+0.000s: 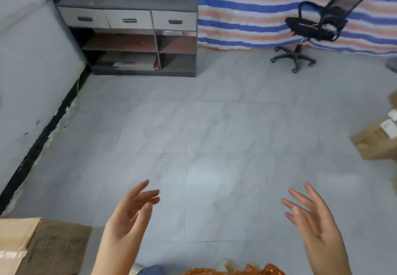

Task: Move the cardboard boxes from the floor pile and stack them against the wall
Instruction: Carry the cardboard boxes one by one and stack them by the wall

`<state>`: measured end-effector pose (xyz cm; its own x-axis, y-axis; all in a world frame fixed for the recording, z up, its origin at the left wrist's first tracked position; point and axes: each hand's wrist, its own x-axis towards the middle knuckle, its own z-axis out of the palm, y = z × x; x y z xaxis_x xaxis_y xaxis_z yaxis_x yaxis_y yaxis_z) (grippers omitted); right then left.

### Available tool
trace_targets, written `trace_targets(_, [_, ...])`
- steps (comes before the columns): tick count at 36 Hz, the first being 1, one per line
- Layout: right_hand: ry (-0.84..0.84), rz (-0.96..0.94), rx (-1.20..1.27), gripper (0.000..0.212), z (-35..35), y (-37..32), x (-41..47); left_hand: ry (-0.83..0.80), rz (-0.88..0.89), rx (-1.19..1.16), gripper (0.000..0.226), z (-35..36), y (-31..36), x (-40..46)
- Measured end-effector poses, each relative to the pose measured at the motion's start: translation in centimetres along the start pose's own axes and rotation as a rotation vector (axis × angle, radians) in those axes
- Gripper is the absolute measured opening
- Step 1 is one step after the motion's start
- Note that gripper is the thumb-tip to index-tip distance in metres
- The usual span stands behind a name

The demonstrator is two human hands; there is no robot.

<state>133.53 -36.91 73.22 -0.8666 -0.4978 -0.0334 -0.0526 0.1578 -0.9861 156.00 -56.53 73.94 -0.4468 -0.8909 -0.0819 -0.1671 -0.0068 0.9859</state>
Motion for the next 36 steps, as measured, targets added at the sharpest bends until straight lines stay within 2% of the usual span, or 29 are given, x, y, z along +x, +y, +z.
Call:
trace_targets(6, [0.164, 0.069, 0.01, 0.068, -8.5, 2.0, 1.5, -0.156, -0.016, 0.023, 0.04, 9.7, 1.1, 1.4])
trace_targets(10, [0.283, 0.111, 0.029, 0.071, -12.2, 3.2, 2.2, -0.27, -0.004, 0.064, 0.033, 15.2, 2.5, 2.7])
trace_targets(13, [0.357, 0.15, 0.039, 0.072, -13.9, 4.0, 2.9, -0.353, 0.001, 0.091, 0.037, 18.9, 3.0, 4.2])
trace_targets(21, [0.545, 0.184, 0.017, 0.07, -16.9, 4.7, 7.4, -0.557, 0.028, 0.153, 0.031, 28.1, 4.7, 10.8])
trace_targets(23, [0.611, 0.177, -0.002, 0.061, -17.2, 4.5, 9.2, -0.597, 0.043, 0.157, 0.03, 30.5, 5.6, 12.7])
trace_targets(25, [0.695, 0.178, 0.0, 0.046, -17.8, 4.5, 11.4, -0.664, 0.065, 0.153, 0.039, 33.3, 6.3, 15.6])
trace_targets(26, [0.708, 0.166, 0.01, 0.046, -17.8, 4.2, 12.1, -0.675, 0.076, 0.152, 0.041, 34.0, 6.7, 16.4])
trace_targets(29, [0.789, 0.152, 0.044, 0.067, -18.3, 4.1, 15.6, -0.738, 0.108, 0.147, 0.038, 37.9, 8.5, 20.7])
trace_targets(31, [0.826, 0.15, 0.049, 0.069, -18.2, 3.8, 18.2, -0.784, 0.141, 0.159, 0.031, 40.4, 9.5, 23.4])
trace_targets(33, [0.868, 0.155, 0.034, 0.068, -18.1, 3.9, 20.2, -0.841, 0.178, 0.181, 0.034, 42.8, 10.0, 25.7])
trace_targets(36, [0.906, 0.219, 0.018, 0.046, -18.2, 4.0, 22.6, -0.91, 0.16, 0.206, 0.044, 46.0, 10.2, 28.0])
